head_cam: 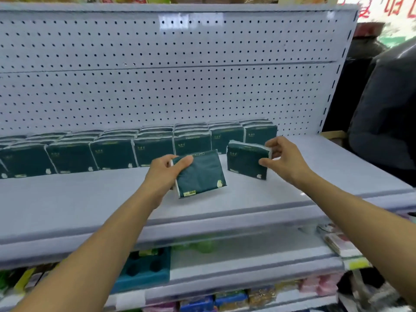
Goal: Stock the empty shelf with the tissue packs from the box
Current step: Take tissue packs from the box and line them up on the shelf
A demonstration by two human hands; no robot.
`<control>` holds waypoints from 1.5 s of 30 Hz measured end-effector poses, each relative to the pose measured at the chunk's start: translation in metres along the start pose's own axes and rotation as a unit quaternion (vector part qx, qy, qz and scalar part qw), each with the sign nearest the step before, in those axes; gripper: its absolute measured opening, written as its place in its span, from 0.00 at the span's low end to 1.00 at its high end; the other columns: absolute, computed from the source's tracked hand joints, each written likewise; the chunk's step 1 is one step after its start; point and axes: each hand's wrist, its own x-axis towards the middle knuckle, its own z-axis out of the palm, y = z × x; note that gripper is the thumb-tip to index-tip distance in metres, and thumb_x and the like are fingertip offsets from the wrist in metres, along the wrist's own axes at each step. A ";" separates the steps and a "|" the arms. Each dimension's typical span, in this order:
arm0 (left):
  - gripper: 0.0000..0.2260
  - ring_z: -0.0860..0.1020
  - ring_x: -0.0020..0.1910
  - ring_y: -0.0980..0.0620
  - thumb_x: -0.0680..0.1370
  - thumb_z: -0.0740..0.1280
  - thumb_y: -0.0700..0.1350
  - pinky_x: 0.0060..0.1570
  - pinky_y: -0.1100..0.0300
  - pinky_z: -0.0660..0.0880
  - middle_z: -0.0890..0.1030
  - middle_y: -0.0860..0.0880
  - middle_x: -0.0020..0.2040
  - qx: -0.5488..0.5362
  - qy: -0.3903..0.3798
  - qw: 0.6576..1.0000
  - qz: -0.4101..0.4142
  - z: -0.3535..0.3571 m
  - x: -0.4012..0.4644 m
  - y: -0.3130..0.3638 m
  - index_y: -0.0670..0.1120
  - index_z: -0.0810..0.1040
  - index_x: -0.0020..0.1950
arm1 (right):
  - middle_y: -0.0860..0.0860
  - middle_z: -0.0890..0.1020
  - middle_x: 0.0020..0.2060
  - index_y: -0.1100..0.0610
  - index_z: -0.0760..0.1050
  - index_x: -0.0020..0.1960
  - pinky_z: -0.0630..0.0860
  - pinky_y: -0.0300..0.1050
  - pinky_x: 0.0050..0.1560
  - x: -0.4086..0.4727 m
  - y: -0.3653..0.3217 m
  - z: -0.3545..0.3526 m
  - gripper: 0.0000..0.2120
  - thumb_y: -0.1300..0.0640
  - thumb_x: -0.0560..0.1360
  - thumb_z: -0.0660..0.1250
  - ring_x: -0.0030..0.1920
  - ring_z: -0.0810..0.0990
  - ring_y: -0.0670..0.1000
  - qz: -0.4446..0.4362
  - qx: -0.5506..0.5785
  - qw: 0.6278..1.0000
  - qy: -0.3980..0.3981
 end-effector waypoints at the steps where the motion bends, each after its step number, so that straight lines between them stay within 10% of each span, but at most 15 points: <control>1: 0.14 0.83 0.48 0.45 0.73 0.73 0.56 0.53 0.43 0.79 0.84 0.44 0.50 0.000 -0.005 1.000 -0.006 0.001 0.010 -0.001 0.48 0.80 0.51 | 0.50 0.77 0.49 0.55 0.72 0.58 0.74 0.39 0.46 0.011 0.001 0.006 0.19 0.60 0.71 0.75 0.47 0.77 0.50 -0.001 -0.005 1.000 0.000; 10: 0.12 0.84 0.43 0.51 0.74 0.74 0.54 0.46 0.53 0.81 0.86 0.49 0.43 0.001 -0.024 0.999 -0.028 0.006 0.070 -0.011 0.47 0.81 0.50 | 0.51 0.74 0.49 0.51 0.77 0.58 0.67 0.28 0.43 0.077 0.016 0.040 0.15 0.60 0.73 0.73 0.42 0.73 0.44 -0.046 -0.023 0.999 0.006; 20: 0.11 0.83 0.36 0.57 0.74 0.74 0.52 0.33 0.64 0.77 0.85 0.51 0.40 -0.025 -0.008 0.999 -0.035 0.017 0.073 -0.008 0.46 0.81 0.50 | 0.47 0.74 0.42 0.54 0.70 0.57 0.77 0.43 0.47 0.099 0.017 0.050 0.15 0.60 0.74 0.72 0.40 0.74 0.46 -0.029 0.003 1.000 -0.012; 27: 0.12 0.85 0.46 0.49 0.73 0.74 0.54 0.48 0.51 0.81 0.86 0.49 0.45 -0.016 -0.007 1.000 -0.017 0.030 0.066 -0.001 0.47 0.82 0.51 | 0.49 0.74 0.43 0.51 0.70 0.60 0.76 0.46 0.42 0.090 0.012 0.039 0.17 0.47 0.75 0.69 0.39 0.72 0.47 -0.065 -0.014 0.997 0.034; 32: 0.10 0.85 0.45 0.50 0.74 0.73 0.50 0.40 0.60 0.80 0.86 0.49 0.45 -0.022 -0.055 0.996 0.064 0.061 0.053 0.012 0.46 0.81 0.51 | 0.44 0.80 0.52 0.46 0.70 0.65 0.74 0.34 0.47 0.060 -0.003 0.028 0.29 0.47 0.68 0.77 0.52 0.79 0.42 -0.017 0.120 0.968 -0.219; 36: 0.11 0.80 0.46 0.52 0.74 0.71 0.58 0.49 0.51 0.80 0.83 0.51 0.49 0.096 -0.051 0.986 0.130 0.095 0.054 0.013 0.56 0.79 0.53 | 0.48 0.84 0.47 0.51 0.78 0.54 0.79 0.42 0.48 0.056 0.018 0.013 0.18 0.57 0.67 0.78 0.49 0.82 0.50 0.003 0.145 0.965 -0.218; 45: 0.38 0.58 0.77 0.48 0.75 0.66 0.64 0.76 0.45 0.45 0.61 0.49 0.78 0.555 0.081 0.751 0.349 0.121 0.110 0.001 0.49 0.58 0.79 | 0.51 0.83 0.48 0.53 0.76 0.52 0.78 0.44 0.48 0.089 0.086 -0.055 0.15 0.59 0.69 0.77 0.51 0.78 0.55 0.055 0.089 0.990 -0.099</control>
